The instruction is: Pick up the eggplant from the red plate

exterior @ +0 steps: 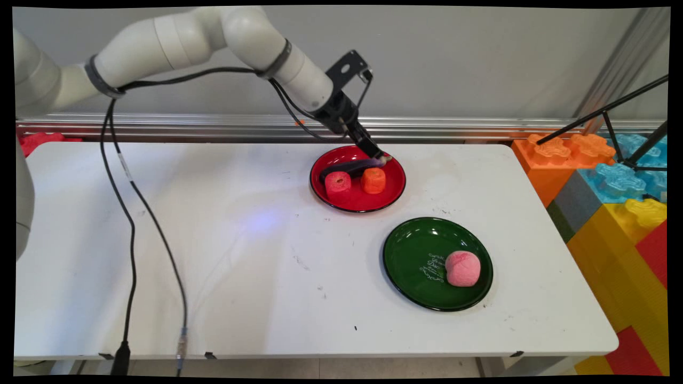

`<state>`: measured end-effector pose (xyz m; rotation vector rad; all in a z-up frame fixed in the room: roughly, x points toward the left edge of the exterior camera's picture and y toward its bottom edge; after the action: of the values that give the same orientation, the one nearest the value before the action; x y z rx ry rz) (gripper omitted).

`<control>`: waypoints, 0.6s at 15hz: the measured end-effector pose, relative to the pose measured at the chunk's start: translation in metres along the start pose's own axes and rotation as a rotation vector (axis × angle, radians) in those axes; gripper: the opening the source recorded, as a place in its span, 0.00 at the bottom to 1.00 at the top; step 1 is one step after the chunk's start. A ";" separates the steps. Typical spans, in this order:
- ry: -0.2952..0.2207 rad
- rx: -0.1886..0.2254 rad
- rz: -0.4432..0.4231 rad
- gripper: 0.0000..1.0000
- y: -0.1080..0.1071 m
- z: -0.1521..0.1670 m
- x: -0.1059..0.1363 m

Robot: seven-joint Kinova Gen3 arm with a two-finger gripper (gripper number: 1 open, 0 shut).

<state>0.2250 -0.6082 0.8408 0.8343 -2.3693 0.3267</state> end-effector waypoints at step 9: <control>-0.040 0.026 -0.023 1.00 -0.032 -0.029 -0.012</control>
<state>0.2659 -0.6158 0.8573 0.8867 -2.3951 0.3347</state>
